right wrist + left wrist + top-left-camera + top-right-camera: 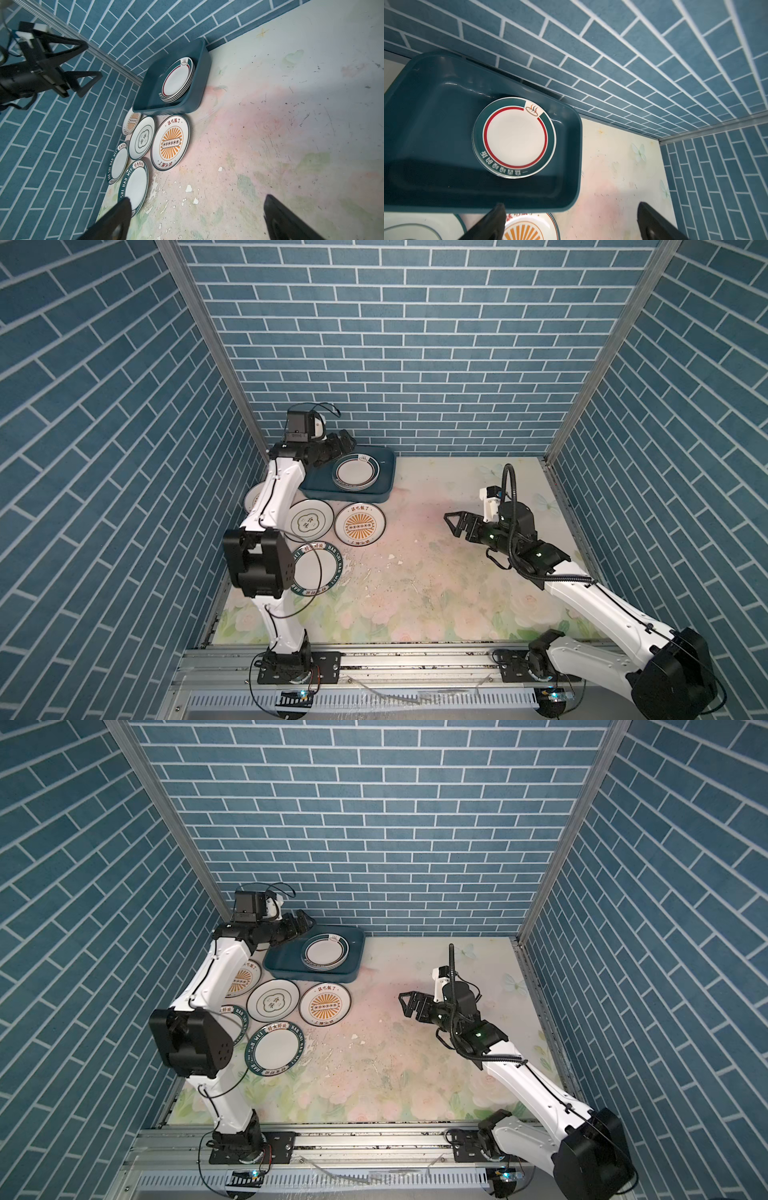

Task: Place the plates into the plastic bin on the countertop
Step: 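Withdraw the left gripper from the bin while the right arm moves toward the table center, then reach the right gripper to the sunburst plate while the left arm lowers beside it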

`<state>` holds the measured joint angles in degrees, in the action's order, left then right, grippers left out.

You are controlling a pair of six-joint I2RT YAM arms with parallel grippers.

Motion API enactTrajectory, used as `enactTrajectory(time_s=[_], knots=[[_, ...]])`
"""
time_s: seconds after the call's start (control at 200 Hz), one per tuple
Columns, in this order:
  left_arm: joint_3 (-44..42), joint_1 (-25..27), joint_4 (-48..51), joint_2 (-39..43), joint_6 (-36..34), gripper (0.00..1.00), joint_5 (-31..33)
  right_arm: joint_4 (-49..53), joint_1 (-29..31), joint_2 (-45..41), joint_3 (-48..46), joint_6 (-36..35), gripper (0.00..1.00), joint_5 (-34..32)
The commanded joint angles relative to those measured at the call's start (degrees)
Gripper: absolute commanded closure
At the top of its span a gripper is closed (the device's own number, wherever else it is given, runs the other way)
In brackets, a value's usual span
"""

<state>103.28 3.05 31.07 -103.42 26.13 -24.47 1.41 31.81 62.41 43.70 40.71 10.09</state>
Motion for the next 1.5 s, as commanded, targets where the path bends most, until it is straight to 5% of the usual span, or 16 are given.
enactTrajectory(time_s=[0.0, 0.445, 0.84, 1.16, 1.295, 1.495], knots=[[-7.41, 0.11, -1.45, 6.27, -3.31, 0.00, -1.05, -1.17, -0.17, 0.03, -0.50, 1.70, 0.02, -0.29], [-33.03, 0.12, 3.19, 31.92, -4.19, 0.00, 0.72, -8.17, 0.17, 10.00, -1.64, 10.15, 0.03, 3.53], [-49.51, 0.03, -0.54, 45.73, -4.42, 0.01, 2.49, -20.21, 9.03, 23.56, -0.25, 16.82, 0.06, 1.47], [-49.89, -0.06, 3.34, 46.41, -6.99, 0.00, 5.22, -25.36, 13.39, 36.42, 6.75, 20.71, 0.16, -0.01], [-51.20, -0.48, 1.50, 48.18, -6.71, 0.00, 5.40, -22.13, 15.75, 38.99, 9.99, 20.35, 0.16, -4.32], [-52.30, -1.33, 0.31, 48.45, -4.95, 0.00, 4.63, -24.31, 16.70, 44.89, 13.38, 22.43, 0.16, -2.33]])
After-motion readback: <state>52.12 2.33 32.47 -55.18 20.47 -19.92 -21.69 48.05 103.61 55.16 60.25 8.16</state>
